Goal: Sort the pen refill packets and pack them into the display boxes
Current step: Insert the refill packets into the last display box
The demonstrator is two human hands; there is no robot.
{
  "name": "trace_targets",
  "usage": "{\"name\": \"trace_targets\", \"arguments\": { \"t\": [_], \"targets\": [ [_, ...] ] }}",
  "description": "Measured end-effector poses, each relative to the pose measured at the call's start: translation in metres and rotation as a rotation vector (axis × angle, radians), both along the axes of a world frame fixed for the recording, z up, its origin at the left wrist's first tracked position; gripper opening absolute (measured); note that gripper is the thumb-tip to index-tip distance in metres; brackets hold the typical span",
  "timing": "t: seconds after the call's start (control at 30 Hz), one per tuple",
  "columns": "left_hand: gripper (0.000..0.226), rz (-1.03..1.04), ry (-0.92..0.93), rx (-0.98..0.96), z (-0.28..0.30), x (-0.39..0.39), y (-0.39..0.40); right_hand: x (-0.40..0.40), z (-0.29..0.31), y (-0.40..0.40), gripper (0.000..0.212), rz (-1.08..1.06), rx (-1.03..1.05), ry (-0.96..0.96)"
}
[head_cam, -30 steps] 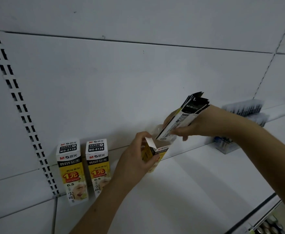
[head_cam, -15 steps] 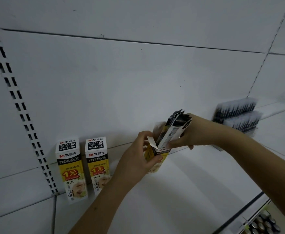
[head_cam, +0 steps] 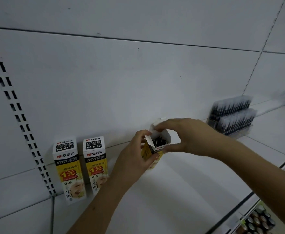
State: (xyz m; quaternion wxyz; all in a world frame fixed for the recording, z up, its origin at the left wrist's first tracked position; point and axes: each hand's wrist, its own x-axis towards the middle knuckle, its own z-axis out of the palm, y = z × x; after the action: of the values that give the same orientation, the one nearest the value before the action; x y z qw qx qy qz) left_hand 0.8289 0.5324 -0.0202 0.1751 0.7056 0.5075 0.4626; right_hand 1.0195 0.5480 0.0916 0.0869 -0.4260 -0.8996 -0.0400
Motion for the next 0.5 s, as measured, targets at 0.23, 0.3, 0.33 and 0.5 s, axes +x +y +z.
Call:
{"name": "trace_targets", "arguments": {
  "t": [0.23,0.3,0.33,0.5],
  "targets": [
    [0.059,0.003,0.04,0.081,-0.001,0.001,-0.004,0.002,-0.008,-0.004,0.046,0.041,0.045,0.001],
    [0.058,0.01,0.043,0.107,0.001,0.002,-0.005,0.001,-0.012,-0.005,0.047,0.053,0.051,0.015],
    [0.058,0.009,0.03,0.107,0.002,0.002,-0.005,0.0,-0.013,-0.005,0.046,0.059,0.042,0.033],
    [0.063,-0.02,-0.002,0.051,-0.009,0.004,-0.003,-0.003,-0.016,0.002,0.023,0.036,-0.046,-0.061]
  ]
}}
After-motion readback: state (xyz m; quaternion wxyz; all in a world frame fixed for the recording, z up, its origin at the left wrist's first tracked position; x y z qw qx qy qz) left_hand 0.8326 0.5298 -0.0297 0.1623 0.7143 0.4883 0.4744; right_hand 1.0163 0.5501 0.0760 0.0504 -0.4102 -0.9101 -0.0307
